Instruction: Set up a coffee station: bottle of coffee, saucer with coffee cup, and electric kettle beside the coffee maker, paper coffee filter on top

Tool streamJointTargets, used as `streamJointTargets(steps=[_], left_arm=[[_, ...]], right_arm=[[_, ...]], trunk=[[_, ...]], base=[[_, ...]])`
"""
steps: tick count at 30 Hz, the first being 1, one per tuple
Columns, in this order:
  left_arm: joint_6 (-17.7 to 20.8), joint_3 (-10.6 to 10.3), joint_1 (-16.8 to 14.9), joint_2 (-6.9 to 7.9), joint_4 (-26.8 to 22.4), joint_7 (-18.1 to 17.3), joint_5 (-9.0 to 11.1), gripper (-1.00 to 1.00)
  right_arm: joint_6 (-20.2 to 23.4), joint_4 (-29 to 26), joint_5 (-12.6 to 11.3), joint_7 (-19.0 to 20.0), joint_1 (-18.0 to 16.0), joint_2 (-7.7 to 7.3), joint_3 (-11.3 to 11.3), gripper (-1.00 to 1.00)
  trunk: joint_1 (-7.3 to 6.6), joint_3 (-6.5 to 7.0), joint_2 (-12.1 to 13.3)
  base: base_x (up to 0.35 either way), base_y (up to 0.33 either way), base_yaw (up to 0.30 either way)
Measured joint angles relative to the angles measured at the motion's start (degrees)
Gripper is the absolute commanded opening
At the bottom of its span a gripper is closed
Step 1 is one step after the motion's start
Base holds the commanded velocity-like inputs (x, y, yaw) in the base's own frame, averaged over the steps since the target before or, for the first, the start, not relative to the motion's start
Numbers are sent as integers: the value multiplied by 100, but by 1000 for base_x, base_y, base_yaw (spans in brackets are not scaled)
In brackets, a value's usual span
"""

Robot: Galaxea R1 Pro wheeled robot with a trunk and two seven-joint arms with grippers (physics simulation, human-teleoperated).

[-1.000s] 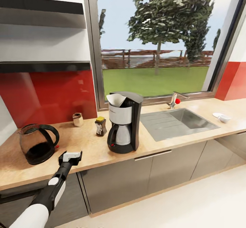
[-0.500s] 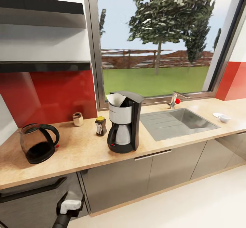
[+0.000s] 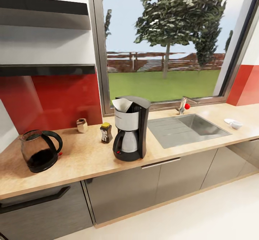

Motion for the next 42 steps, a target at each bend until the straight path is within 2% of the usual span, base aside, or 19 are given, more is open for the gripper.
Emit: streamJointTargets(steps=[3, 6, 10, 12, 15, 18, 20, 21, 24, 29, 39, 42], left_arm=[[11, -3, 14, 136, 555, 11, -4, 100], [67, -9, 21, 204, 913, 52, -6, 100], [235, -13, 27, 258, 1313, 373, -15, 100], [533, -16, 38, 269, 1539, 857, -7, 100], [986, -21, 49, 243, 1630, 1270, 11, 100], [1701, -27, 57, 203, 1673, 1712, 23, 100], [2149, -29, 58, 184, 1683, 1839, 25, 100], [2674, -28, 59, 158, 1686, 1917, 28, 100], [3055, -30, 59, 146, 1686, 1954, 27, 100], [3340, -16, 59, 138, 1671, 1980, 23, 100], [3337, -5, 49, 116, 1622, 1972, 47, 100], [3346, -10, 48, 46, 1617, 1971, 26, 100]], right_arm=[[4, 0, 0, -3, 0, -3, 0, 100], [8, 0, 5, -6, 0, -1, 0, 100], [11, 0, 7, -5, 0, 0, 0, 100], [11, 5, 13, -2, 0, 1, 7, 100], [11, 7, 19, -1, 0, 1, 16, 100], [12, 7, 15, 0, 0, 1, 17, 100], [13, 3, 5, 0, 0, 1, 15, 100], [17, 4, -2, 0, 0, 4, 11, 100], [19, 6, -6, 0, 0, 9, 9, 100], [21, 13, -8, 2, 0, 20, 4, 100], [21, 23, -8, 8, 1, 12, -7, 100], [21, 29, -8, 8, 2, 10, -8, 100]], trunk=[[0, 0, 0], [0, 0, 0], [0, 0, 0], [0, 0, 0], [0, 0, 0], [0, 0, 0], [0, 0, 0], [0, 0, 0], [0, 0, 0], [0, 0, 0], [0, 0, 0], [-1, 0, -1]], base=[[0, 0, 0], [0, 0, 0], [0, 0, 0], [0, 0, 0], [0, 0, 0], [0, 0, 0], [0, 0, -7], [0, 0, -25], [0, 0, -43], [0, 0, -58], [9, -3, -237], [116, -105, -263]])
